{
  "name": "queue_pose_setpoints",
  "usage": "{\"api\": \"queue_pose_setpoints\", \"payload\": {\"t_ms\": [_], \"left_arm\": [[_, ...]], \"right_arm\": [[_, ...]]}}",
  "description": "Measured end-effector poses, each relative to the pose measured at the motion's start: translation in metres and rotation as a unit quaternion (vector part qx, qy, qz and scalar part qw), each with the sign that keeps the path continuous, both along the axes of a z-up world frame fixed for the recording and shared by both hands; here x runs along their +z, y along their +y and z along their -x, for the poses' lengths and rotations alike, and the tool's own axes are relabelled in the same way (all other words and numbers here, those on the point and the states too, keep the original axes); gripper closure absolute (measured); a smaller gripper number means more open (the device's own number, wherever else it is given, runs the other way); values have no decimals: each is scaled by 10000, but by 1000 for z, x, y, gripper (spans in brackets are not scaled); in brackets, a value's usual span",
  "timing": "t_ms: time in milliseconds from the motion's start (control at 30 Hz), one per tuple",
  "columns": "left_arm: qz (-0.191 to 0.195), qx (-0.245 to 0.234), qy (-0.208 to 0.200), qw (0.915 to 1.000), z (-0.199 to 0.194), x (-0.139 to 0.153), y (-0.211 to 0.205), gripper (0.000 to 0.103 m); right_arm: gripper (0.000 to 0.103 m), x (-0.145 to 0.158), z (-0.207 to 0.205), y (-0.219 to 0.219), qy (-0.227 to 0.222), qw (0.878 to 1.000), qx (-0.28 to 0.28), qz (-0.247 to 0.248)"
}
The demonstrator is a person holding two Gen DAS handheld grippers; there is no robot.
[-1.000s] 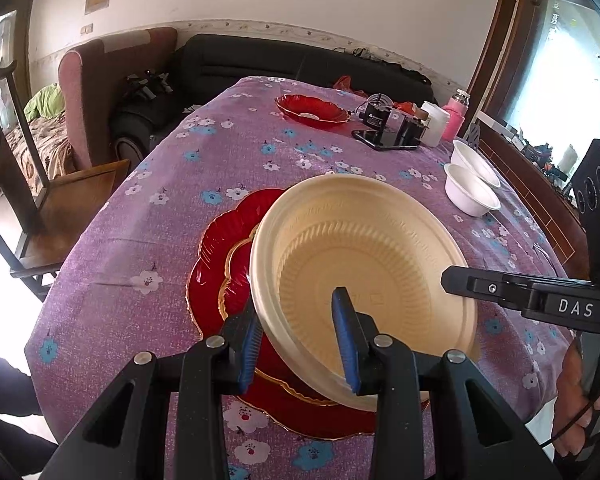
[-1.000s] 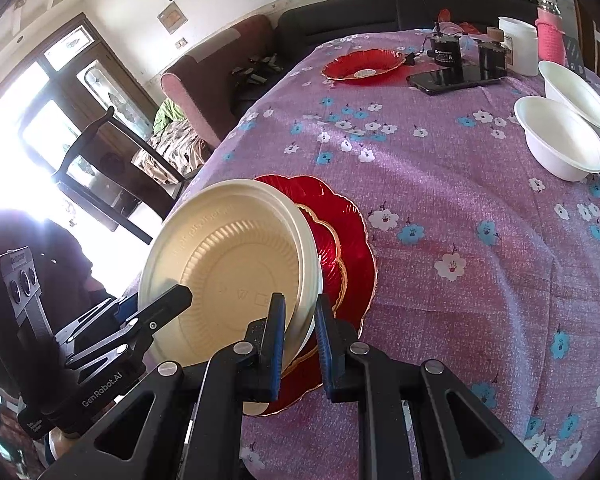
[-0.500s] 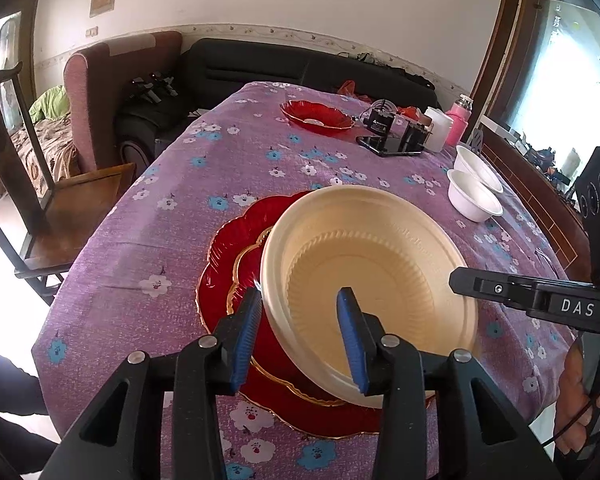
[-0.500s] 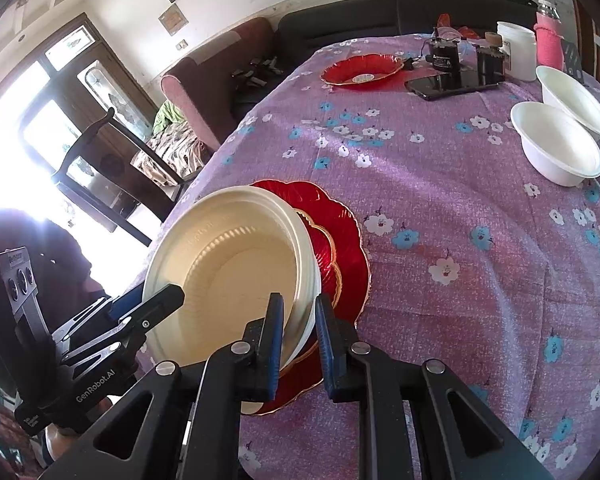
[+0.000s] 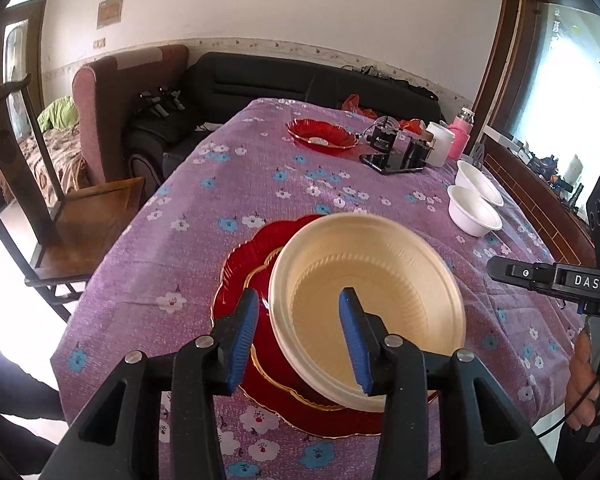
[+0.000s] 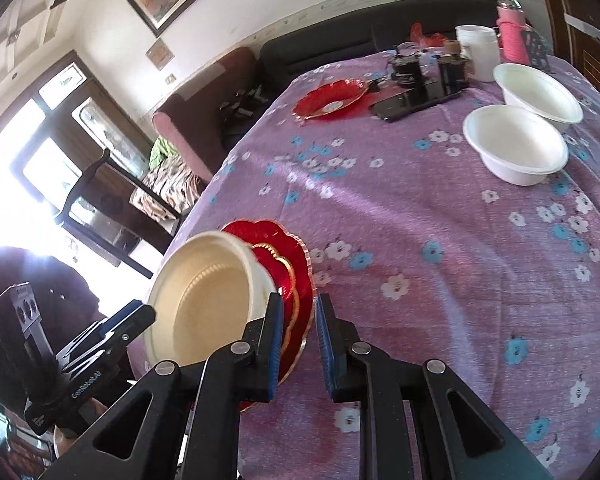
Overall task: Organize plates and bowls
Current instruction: 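Lower the tan bowl onto the white bowl and open the right tool, then move the right tool to a white foam bowl and grasp its rim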
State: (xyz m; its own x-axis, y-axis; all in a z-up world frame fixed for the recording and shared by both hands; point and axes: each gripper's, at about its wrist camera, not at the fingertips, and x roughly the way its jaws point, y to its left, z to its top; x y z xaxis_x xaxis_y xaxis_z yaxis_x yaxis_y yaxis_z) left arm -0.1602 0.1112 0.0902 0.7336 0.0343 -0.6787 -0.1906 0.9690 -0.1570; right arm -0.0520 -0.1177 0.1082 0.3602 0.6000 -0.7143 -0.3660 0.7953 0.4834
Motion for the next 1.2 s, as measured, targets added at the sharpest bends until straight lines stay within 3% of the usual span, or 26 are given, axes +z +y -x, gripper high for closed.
{"api": "queue_pose_setpoints", "payload": {"t_ms": [300,700,900,1200], "left_arm": [[-229,-190,-150,9994,-7,21,-24,57],[-132,-1064,-80,9942,-47,33,-96,57],[-84,-1527,82,9882,-75,28,-145,57],[79,-2313,643,9707,-125,25,-223,57]], "right_arm": [[85,-2,-12,-40,55,9991,-359,-201],[85,-7,-24,-102,81,9953,-883,-396],[85,-13,-31,-137,105,9919,-1167,-484],[85,0,-64,-195,-34,9845,-1681,-500]]}}
